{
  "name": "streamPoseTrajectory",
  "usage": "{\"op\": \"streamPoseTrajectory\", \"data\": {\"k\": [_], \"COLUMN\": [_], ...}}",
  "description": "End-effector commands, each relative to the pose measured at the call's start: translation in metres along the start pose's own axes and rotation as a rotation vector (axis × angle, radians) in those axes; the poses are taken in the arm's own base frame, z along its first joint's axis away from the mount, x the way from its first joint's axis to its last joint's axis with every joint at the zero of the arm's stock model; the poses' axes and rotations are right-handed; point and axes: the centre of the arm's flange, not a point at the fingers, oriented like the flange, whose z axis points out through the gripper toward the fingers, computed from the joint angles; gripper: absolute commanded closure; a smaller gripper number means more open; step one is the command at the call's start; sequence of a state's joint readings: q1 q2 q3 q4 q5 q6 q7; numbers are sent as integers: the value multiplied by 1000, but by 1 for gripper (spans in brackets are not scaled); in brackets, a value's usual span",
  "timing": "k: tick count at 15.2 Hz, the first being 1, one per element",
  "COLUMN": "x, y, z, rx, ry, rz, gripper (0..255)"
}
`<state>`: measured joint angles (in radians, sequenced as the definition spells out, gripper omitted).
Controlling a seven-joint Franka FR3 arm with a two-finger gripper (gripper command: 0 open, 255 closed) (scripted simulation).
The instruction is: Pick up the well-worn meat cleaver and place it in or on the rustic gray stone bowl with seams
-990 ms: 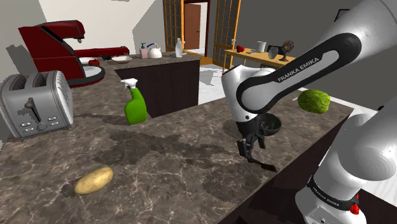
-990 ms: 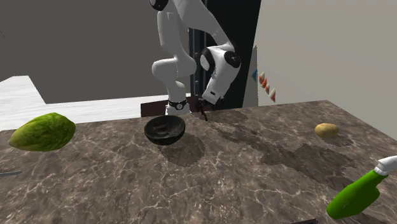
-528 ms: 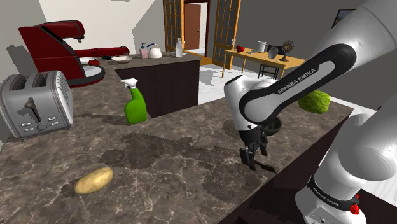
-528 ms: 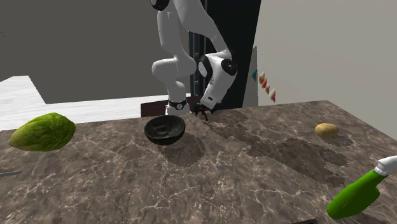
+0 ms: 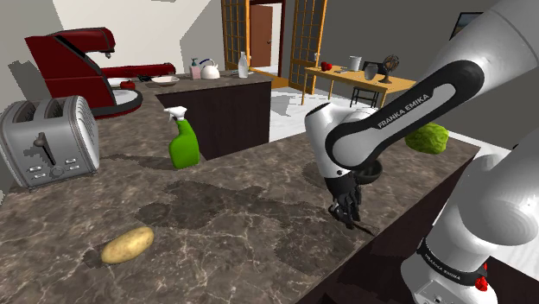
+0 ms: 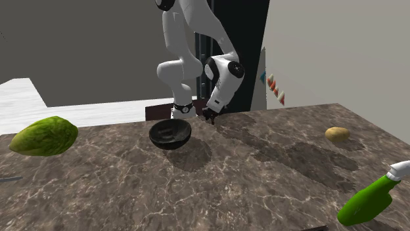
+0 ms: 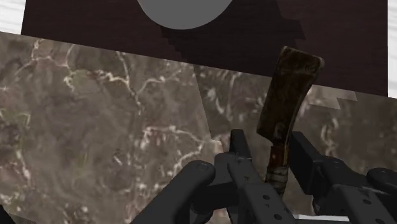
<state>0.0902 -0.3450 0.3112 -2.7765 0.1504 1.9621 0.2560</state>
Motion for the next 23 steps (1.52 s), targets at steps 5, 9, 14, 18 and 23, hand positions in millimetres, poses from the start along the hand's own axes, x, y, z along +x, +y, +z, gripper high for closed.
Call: {"op": "streamPoseTrajectory", "data": {"k": [5, 9, 14, 18, 23], "x": [0, -2, -14, -23, -35], "y": [0, 1, 4, 7, 10], "z": [0, -5, -28, -47, -70], "rx": [0, 0, 0, 0, 0], "ry": [0, 0, 0, 0, 0], "rz": [0, 0, 0, 0, 0], "gripper": [255, 255, 255, 255, 255]}}
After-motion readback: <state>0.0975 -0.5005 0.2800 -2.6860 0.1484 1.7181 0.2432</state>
